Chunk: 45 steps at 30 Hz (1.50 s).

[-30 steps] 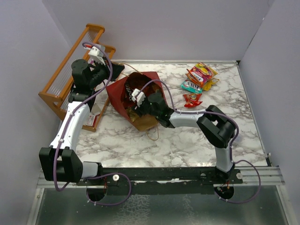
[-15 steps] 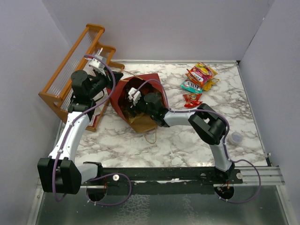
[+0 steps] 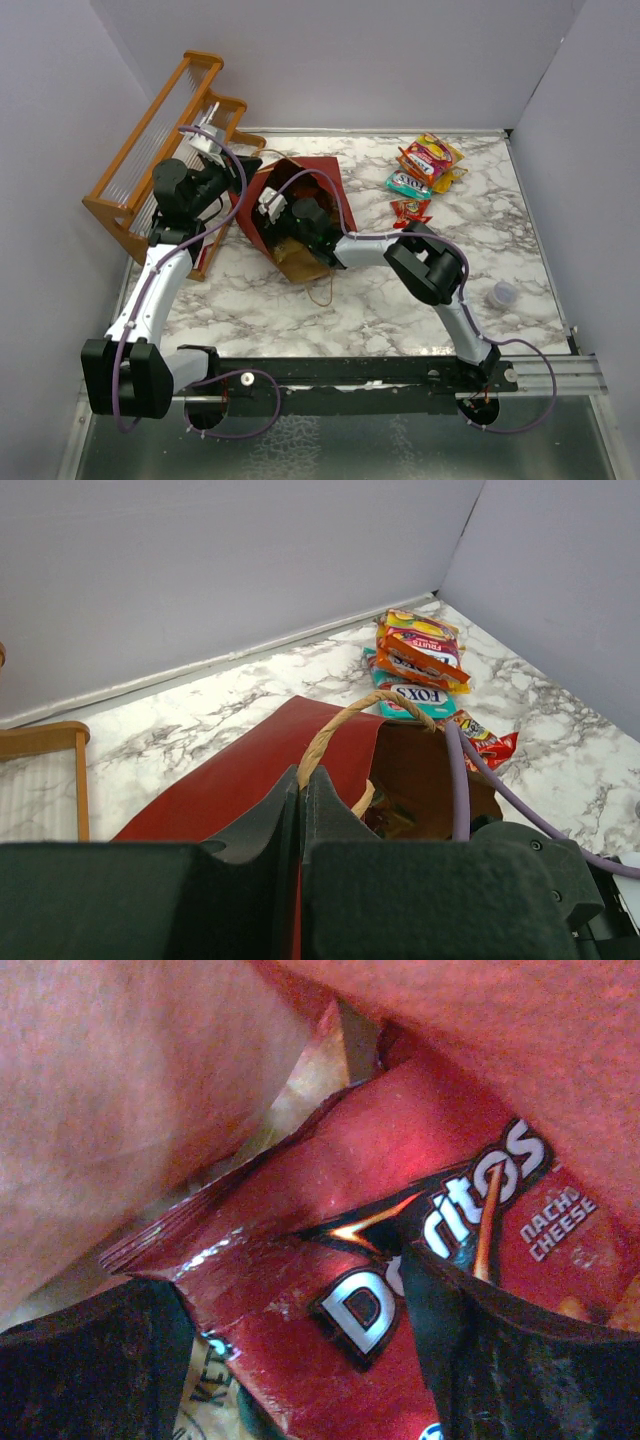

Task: Take the snacks out of the paper bag
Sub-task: Take out the snack from the paper bag.

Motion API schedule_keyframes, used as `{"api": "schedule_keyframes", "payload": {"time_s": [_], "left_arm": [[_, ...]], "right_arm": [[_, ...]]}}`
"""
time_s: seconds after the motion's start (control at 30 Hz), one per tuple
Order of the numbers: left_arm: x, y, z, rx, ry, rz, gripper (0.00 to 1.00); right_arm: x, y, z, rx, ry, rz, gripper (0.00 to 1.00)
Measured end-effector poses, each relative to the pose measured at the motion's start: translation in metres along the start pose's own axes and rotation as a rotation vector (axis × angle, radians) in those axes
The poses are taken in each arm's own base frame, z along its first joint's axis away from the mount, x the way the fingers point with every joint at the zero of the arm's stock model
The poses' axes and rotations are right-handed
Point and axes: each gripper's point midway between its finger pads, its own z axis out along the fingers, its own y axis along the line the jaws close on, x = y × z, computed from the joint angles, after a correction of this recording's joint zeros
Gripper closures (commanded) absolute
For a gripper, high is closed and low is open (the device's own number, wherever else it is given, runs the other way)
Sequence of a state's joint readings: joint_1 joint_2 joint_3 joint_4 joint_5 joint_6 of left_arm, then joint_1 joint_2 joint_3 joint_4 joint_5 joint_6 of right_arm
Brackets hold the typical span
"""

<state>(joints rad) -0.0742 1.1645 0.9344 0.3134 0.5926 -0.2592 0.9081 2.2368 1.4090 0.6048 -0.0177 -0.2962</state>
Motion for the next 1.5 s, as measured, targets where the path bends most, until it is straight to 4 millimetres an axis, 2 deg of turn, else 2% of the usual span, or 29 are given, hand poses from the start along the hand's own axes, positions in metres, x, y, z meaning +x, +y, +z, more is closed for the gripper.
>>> {"api": "schedule_keyframes", "payload": {"time_s": [0.07,0.2,0.3,0.5,0.63,0.97,1.3,1.5], "left_arm": [[-0.001,0.0,0.0,0.0,-0.003,0.001,1.0],[-0.001,-0.002,0.001,-0.001,-0.007,0.003,1.0],[-0.001,-0.004,0.003,-0.003,-0.008,0.003,1.0],[-0.004,0.001,0.001,-0.047,-0.018,0.007,1.0],[-0.004,0.005,0.001,-0.082,-0.02,0.004,1.0],[0.006,0.02,-0.001,-0.167,0.012,-0.024,1.0],[0.015,0.026,-0.002,-0.203,0.045,-0.076,1.0],[0.016,0.027,0.001,-0.224,0.066,-0.102,1.0]], "right_arm": [[-0.005,-0.004,0.002,0.019,-0.007,-0.001,0.32],[-0.013,-0.013,0.008,0.057,-0.019,0.002,0.52],[-0.017,-0.017,0.011,0.072,-0.025,-0.004,0.75],[-0.014,-0.019,0.01,0.084,-0.011,-0.019,0.91],[-0.012,-0.018,0.0,0.077,0.002,-0.023,0.98],[-0.037,0.0,-0.045,-0.048,-0.039,0.002,0.99],[-0.067,0.022,-0.104,-0.193,-0.086,0.088,0.99],[-0.085,0.025,-0.144,-0.224,-0.097,0.142,0.99]]}}
